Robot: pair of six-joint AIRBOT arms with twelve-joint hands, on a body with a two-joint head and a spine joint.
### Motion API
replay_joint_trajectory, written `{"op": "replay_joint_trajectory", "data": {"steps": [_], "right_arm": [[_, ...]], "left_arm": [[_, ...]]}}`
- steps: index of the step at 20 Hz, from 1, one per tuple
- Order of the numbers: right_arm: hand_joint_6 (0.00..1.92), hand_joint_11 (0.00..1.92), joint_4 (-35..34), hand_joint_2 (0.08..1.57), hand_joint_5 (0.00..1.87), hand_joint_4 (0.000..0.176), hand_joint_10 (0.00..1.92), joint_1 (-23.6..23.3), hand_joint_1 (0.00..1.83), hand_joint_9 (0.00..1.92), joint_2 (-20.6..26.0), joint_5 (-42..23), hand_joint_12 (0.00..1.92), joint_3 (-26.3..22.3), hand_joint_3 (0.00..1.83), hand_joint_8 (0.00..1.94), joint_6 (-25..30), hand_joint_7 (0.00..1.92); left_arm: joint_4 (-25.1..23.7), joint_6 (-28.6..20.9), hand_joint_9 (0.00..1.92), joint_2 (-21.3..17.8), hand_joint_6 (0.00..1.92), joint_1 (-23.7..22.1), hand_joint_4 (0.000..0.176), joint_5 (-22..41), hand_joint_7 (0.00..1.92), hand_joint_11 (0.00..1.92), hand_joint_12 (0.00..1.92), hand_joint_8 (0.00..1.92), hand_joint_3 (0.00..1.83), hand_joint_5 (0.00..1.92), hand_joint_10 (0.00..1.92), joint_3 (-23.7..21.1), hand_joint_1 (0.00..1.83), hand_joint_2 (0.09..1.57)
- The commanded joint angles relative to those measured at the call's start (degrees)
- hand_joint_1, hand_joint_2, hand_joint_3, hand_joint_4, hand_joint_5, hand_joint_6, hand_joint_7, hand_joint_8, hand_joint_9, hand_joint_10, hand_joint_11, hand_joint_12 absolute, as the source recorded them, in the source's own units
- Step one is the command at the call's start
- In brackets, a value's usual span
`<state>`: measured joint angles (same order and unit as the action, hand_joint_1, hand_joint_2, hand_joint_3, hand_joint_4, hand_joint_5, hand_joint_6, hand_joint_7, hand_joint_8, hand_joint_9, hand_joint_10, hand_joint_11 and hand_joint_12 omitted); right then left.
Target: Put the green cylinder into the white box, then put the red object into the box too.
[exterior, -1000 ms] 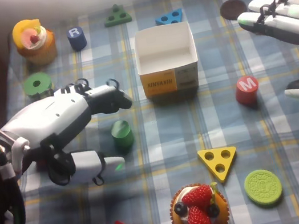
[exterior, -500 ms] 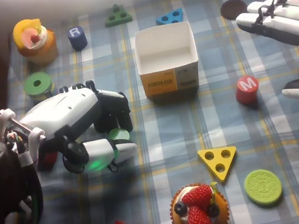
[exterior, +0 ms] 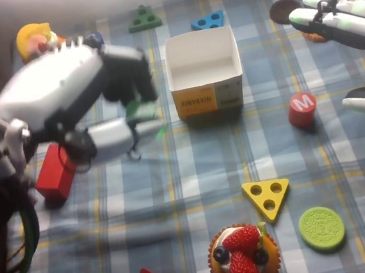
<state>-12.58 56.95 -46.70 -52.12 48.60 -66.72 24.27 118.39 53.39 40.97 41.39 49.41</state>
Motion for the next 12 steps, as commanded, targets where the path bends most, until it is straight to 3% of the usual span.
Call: {"op": "replay_joint_trajectory", "data": {"steps": [1,6,7,8,10,11,12], "right_arm": [[0.00,0.00,0.3,1.34,0.00,0.000,0.15,-0.4,0.57,0.00,0.0,-7.1,0.85,0.2,0.00,0.00,0.2,0.00],[0.00,0.00,0.3,1.33,0.00,0.000,0.07,-0.4,0.56,0.00,0.0,-7.1,0.42,0.2,0.00,0.00,0.3,0.00],[0.00,0.00,0.3,1.33,0.00,0.000,0.06,-0.3,0.58,0.00,0.0,-7.1,0.40,0.2,0.00,0.00,0.3,0.00],[0.00,0.00,0.4,1.33,0.00,0.000,0.09,-0.3,0.59,0.00,0.0,-7.1,0.55,0.2,0.00,0.00,0.3,0.00],[0.00,0.00,0.6,1.32,0.00,0.000,0.12,-0.3,0.60,0.00,-0.1,-7.1,0.79,0.3,0.00,0.00,0.3,0.00],[0.00,0.00,0.7,1.31,0.00,0.000,0.15,-0.3,0.63,0.00,-0.1,-7.0,0.89,0.4,0.00,0.00,0.3,0.00],[0.00,0.00,0.7,1.31,0.00,0.000,0.14,-0.3,0.63,0.00,-0.2,-7.0,0.99,0.5,0.00,0.00,0.5,0.00]], "left_arm": [[-2.0,-0.3,0.49,0.7,1.18,-1.7,0.000,6.5,0.84,0.09,1.92,1.48,0.00,0.72,1.79,0.8,1.21,1.23],[-1.3,-0.3,0.50,7.9,1.09,-12.6,0.000,-1.6,0.81,0.10,1.92,1.56,0.00,0.77,1.90,9.9,1.21,1.23],[-0.5,-0.3,0.48,9.5,1.08,-14.0,0.000,-3.5,0.86,0.02,1.92,1.44,0.00,0.80,1.65,11.8,1.22,1.20],[1.4,-0.3,0.52,12.2,1.12,-15.6,0.000,-6.1,0.88,0.05,1.91,1.37,0.00,0.79,1.47,15.4,1.20,1.20],[4.5,-0.3,0.65,15.7,1.06,-16.8,0.000,-9.2,0.89,0.40,1.92,1.35,0.00,0.84,1.50,20.2,1.21,1.18],[5.7,-0.3,0.53,17.2,1.17,-17.0,0.000,-10.5,0.86,0.30,1.92,1.43,0.00,0.72,1.57,22.2,1.21,1.22],[6.6,-0.3,0.38,18.3,0.89,-17.1,0.000,-11.6,0.60,0.18,1.92,1.36,0.00,0.50,1.60,23.7,1.02,1.16]]}}
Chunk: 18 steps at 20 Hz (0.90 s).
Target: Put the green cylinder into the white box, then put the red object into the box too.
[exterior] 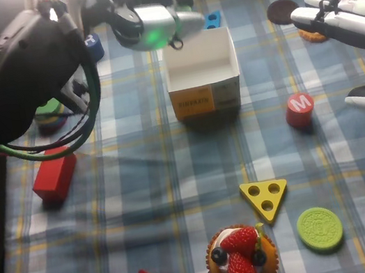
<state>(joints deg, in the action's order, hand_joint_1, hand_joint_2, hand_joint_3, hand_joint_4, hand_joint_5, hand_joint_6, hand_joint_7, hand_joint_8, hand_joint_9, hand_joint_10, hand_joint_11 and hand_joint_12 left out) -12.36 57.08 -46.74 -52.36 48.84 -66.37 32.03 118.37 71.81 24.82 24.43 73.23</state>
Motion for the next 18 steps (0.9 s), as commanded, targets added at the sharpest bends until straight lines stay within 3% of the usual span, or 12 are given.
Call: {"op": "replay_joint_trajectory", "data": {"steps": [1,2,3,5,7,10,12,13,14,15,16,18], "right_arm": [[0.00,0.00,0.6,1.31,0.00,0.000,0.17,-0.4,0.64,0.00,-0.2,-6.8,1.05,0.3,0.00,0.00,0.4,0.00],[0.00,0.00,0.7,1.30,0.00,0.000,0.19,-0.4,0.63,0.00,-0.3,-6.8,1.17,0.4,0.00,0.00,0.7,0.00],[0.00,0.00,0.7,1.30,0.00,0.000,0.20,-0.4,0.63,0.00,-0.3,-6.8,1.24,0.4,0.00,0.00,0.7,0.01],[0.00,0.00,0.7,1.30,0.00,0.000,0.17,-0.4,0.61,0.00,-0.3,-6.8,1.29,0.5,0.00,0.00,1.1,0.00],[0.00,0.00,0.9,1.29,0.00,0.000,0.22,-0.4,0.59,0.00,-0.7,-6.6,1.32,0.8,0.00,0.00,1.5,0.01],[0.00,0.00,1.8,1.29,0.00,0.000,0.22,-0.9,0.65,0.00,-1.4,-5.0,1.35,1.7,0.00,0.00,2.7,0.01],[0.00,0.00,2.0,1.29,0.00,0.000,0.26,-1.7,0.64,0.00,-2.1,-2.8,1.18,2.7,0.00,0.01,3.2,0.04],[0.02,0.00,2.1,1.28,0.05,0.000,0.41,-1.7,0.65,0.00,-2.5,-2.4,1.32,3.2,0.00,0.02,4.1,0.11],[0.03,0.00,2.5,1.27,0.09,0.000,0.53,-1.8,0.68,0.00,-3.1,-1.8,1.41,4.2,0.00,0.04,6.1,0.17],[0.05,0.00,3.0,1.25,0.13,0.000,0.62,-1.9,0.74,0.00,-3.9,-1.0,1.46,5.3,0.00,0.05,8.0,0.21],[0.07,0.00,3.0,1.23,0.17,0.000,0.72,-2.0,0.76,0.00,-4.4,-0.2,1.55,5.9,0.00,0.06,8.8,0.26],[0.10,0.00,3.0,1.22,0.21,0.000,0.87,-2.4,0.78,0.00,-5.4,1.4,1.59,6.9,0.00,0.08,8.9,0.32]], "left_arm": [[-0.4,-0.3,0.14,0.5,0.66,-0.7,0.041,4.7,0.32,0.03,1.92,1.16,0.00,0.22,1.55,0.7,0.80,1.12],[0.3,-0.3,0.03,0.9,0.44,-0.4,0.083,4.5,0.16,0.01,1.63,0.76,0.00,0.06,1.15,1.1,0.60,1.11],[0.7,-0.3,0.00,1.0,0.28,-0.1,0.101,4.5,0.12,0.00,1.28,0.44,0.00,0.02,0.77,1.1,0.49,1.12],[1.1,-0.3,0.01,0.9,0.06,0.2,0.107,4.7,0.05,0.00,0.68,0.09,0.00,0.01,0.20,0.9,0.28,1.14],[1.1,-0.5,0.00,-0.4,0.02,0.8,0.084,6.4,0.04,0.00,0.42,0.01,0.01,0.00,0.01,-0.9,0.09,1.18],[-3.3,-5.9,0.00,-4.1,0.00,2.2,0.092,11.2,0.00,0.00,0.03,0.00,0.00,0.00,0.00,-5.1,0.00,1.23],[-6.5,-10.8,0.00,-7.5,0.00,3.8,0.100,16.6,0.00,0.00,0.00,0.00,0.03,0.00,0.00,-8.7,0.00,1.29],[-7.3,-13.0,0.00,-8.9,0.00,4.7,0.102,19.0,0.00,0.00,0.00,0.00,0.03,0.01,0.00,-9.9,0.04,1.32],[-9.0,-18.8,0.05,-10.5,0.01,6.7,0.083,21.9,0.03,0.00,0.44,0.02,0.00,0.04,0.05,-10.9,0.06,1.39],[-11.2,-26.3,0.11,-12.1,0.01,8.8,0.085,25.0,0.06,0.00,0.83,0.02,0.00,0.05,0.10,-11.3,0.03,1.40],[-12.6,-31.7,0.13,-13.2,0.02,10.5,0.080,27.6,0.11,0.00,1.02,0.03,0.00,0.09,0.14,-11.5,0.01,1.38],[-13.0,-33.8,0.06,-15.2,0.02,13.2,0.080,31.8,0.11,0.00,0.44,0.00,0.00,0.12,0.07,-13.7,0.03,1.35]]}}
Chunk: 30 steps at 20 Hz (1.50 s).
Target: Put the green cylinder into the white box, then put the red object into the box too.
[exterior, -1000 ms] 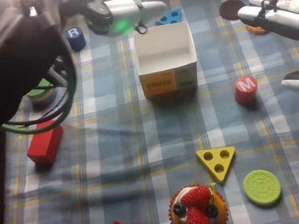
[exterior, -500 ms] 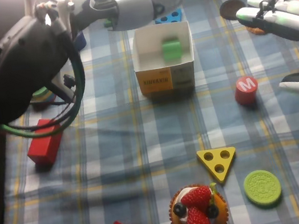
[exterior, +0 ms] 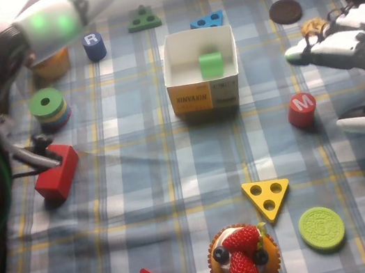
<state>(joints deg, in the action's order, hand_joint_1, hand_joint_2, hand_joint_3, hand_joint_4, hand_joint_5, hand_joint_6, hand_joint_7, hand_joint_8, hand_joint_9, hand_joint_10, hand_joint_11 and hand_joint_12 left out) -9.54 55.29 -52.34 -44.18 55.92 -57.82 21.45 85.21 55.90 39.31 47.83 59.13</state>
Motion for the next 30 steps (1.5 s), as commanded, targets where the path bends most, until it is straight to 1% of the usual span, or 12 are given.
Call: {"op": "replay_joint_trajectory", "data": {"steps": [1,2,3,8,10,13,16,17,18,20,25,30], "right_arm": [[0.12,0.00,0.6,1.23,0.23,0.000,0.86,-1.3,0.80,0.00,-0.5,-5.4,1.52,0.4,0.00,0.09,0.3,0.34],[0.15,0.00,0.8,1.23,0.24,0.000,0.89,-1.7,0.79,0.00,-0.9,-4.7,1.49,0.7,0.00,0.09,0.3,0.36],[0.17,0.00,0.9,1.23,0.25,0.000,0.90,-2.2,0.80,0.02,-1.5,-4.1,1.51,1.2,0.00,0.10,0.3,0.38],[0.40,0.00,0.9,1.26,0.17,0.000,1.01,-3.3,0.83,0.01,-3.5,-2.5,1.42,2.7,0.00,0.37,0.3,0.34],[0.50,0.00,0.9,1.26,0.15,0.000,1.04,-3.8,0.82,0.00,-4.4,-1.3,1.51,3.4,0.00,0.58,0.3,0.22],[0.64,0.00,0.9,1.23,0.17,0.000,1.12,-4.2,0.91,0.02,-5.5,-0.3,1.63,4.4,0.00,0.52,0.3,0.27],[0.85,0.00,0.9,1.24,0.25,0.000,1.21,-4.7,0.99,0.10,-6.4,1.0,1.68,5.2,0.00,0.75,0.3,0.38],[1.44,0.00,0.9,1.32,0.48,0.000,1.32,-4.9,1.08,0.23,-6.8,1.4,1.85,5.6,0.00,1.33,0.3,0.64],[1.52,0.00,1.0,1.30,0.57,0.000,1.37,-5.2,1.11,0.30,-7.2,2.1,1.87,6.0,0.00,1.39,0.3,0.73],[1.39,0.00,1.0,1.24,0.66,0.000,1.56,-5.9,1.29,0.54,-7.5,2.4,1.92,6.4,0.00,1.29,0.3,0.87],[1.41,0.04,5.8,1.28,0.61,0.000,1.66,-9.4,1.16,0.46,-3.3,-2.4,1.92,3.7,0.00,1.47,2.2,0.80],[1.48,0.00,10.4,1.28,0.59,0.000,1.59,-15.7,1.14,0.43,-2.0,-3.6,1.92,3.4,0.00,1.44,2.4,0.78]], "left_arm": [[-2.4,-0.7,0.03,-0.6,0.01,0.4,0.068,11.1,0.08,0.00,0.21,0.01,0.00,0.12,0.04,-1.2,0.04,1.35],[-2.4,-0.7,0.04,-1.2,0.02,1.3,0.026,12.4,0.10,0.00,0.14,0.01,0.01,0.14,0.03,-2.0,0.11,1.37],[-2.3,-0.7,0.06,-2.0,0.02,2.5,0.017,14.2,0.13,0.00,0.16,0.01,0.00,0.16,0.03,-3.0,0.12,1.38],[-1.7,-0.7,0.05,-3.4,0.00,5.1,0.045,17.4,0.12,0.00,0.00,0.00,0.00,0.14,0.01,-5.0,0.08,1.40],[-1.4,-0.7,0.04,-3.6,0.01,5.8,0.046,18.0,0.12,0.00,0.00,0.00,0.01,0.15,0.00,-5.4,0.14,1.42],[-1.4,-0.7,0.04,-4.1,0.01,6.4,0.027,18.9,0.12,0.00,0.00,0.00,0.00,0.17,0.01,-6.0,0.21,1.43],[-1.7,-0.7,0.08,-4.4,0.01,6.6,0.051,19.7,0.16,0.01,0.00,0.02,0.00,0.18,0.02,-6.4,0.20,1.43],[-2.0,-0.7,0.08,-4.5,0.01,6.6,0.062,20.0,0.16,0.01,0.00,0.02,0.00,0.18,0.02,-6.6,0.20,1.43],[-2.2,-0.7,0.07,-4.7,0.01,6.7,0.069,20.4,0.16,0.00,0.00,0.01,0.00,0.18,0.01,-6.8,0.19,1.42],[-2.4,-0.7,0.08,-5.1,0.01,6.9,0.059,21.2,0.17,0.01,0.01,0.01,0.00,0.18,0.02,-7.2,0.17,1.41],[-2.8,-0.7,0.03,-6.3,0.00,7.7,0.092,23.2,0.14,0.00,0.00,0.00,0.00,0.14,0.00,-8.2,0.11,1.41],[-3.0,-0.7,0.00,-7.4,0.01,9.0,0.094,24.3,0.08,0.00,0.00,0.00,0.00,0.17,0.00,-9.3,0.14,1.38]]}}
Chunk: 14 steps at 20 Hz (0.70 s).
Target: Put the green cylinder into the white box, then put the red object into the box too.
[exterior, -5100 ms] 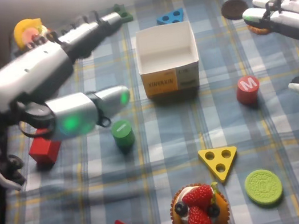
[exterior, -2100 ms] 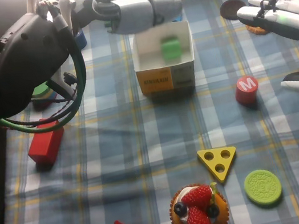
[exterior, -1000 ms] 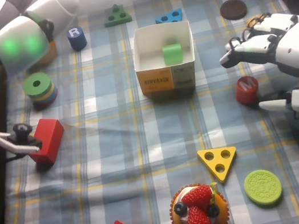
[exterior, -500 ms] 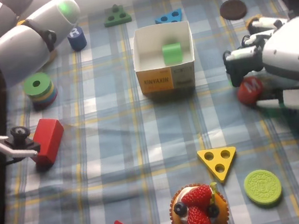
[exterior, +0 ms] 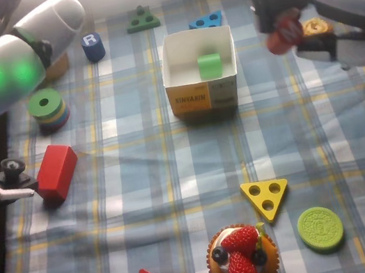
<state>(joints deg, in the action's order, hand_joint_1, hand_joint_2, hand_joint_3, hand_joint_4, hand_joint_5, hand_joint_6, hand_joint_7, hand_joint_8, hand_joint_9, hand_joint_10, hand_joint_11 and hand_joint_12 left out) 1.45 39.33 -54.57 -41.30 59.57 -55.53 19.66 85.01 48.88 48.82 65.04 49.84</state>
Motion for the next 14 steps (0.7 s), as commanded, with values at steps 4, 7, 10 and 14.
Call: {"op": "replay_joint_trajectory", "data": {"steps": [4,7,10,14], "right_arm": [[1.48,0.16,2.4,1.30,0.64,0.013,1.48,-6.7,1.11,0.44,-5.4,-0.2,1.87,4.7,0.00,1.53,0.1,0.68],[1.52,0.05,3.1,1.28,0.65,0.000,1.45,-9.9,1.16,0.45,-10.6,4.8,1.87,9.3,0.00,1.38,0.1,0.74],[1.55,0.00,3.1,1.32,0.54,0.000,1.37,-11.2,1.11,0.29,-14.1,8.1,1.87,12.5,0.00,1.53,0.1,0.70],[0.02,0.00,2.8,1.19,0.00,0.043,0.05,-11.4,0.71,0.00,-14.1,8.4,0.15,12.3,0.00,0.02,0.1,0.01]], "left_arm": [[-1.0,-0.5,0.00,-0.4,0.02,-0.1,0.075,7.6,0.06,0.00,0.00,0.00,0.00,0.18,0.00,0.0,0.14,1.39],[-0.9,-0.5,0.00,-0.1,0.01,-0.1,0.079,7.5,0.03,0.00,0.00,0.00,0.00,0.18,0.00,0.1,0.13,1.38],[-0.9,-0.5,0.00,0.5,0.01,-0.2,0.059,7.0,0.05,0.00,0.00,0.01,0.00,0.18,0.00,0.5,0.14,1.39],[-0.9,-0.5,0.00,0.5,0.00,-0.1,0.089,7.1,0.05,0.00,0.00,0.01,0.00,0.16,0.00,0.4,0.13,1.39]]}}
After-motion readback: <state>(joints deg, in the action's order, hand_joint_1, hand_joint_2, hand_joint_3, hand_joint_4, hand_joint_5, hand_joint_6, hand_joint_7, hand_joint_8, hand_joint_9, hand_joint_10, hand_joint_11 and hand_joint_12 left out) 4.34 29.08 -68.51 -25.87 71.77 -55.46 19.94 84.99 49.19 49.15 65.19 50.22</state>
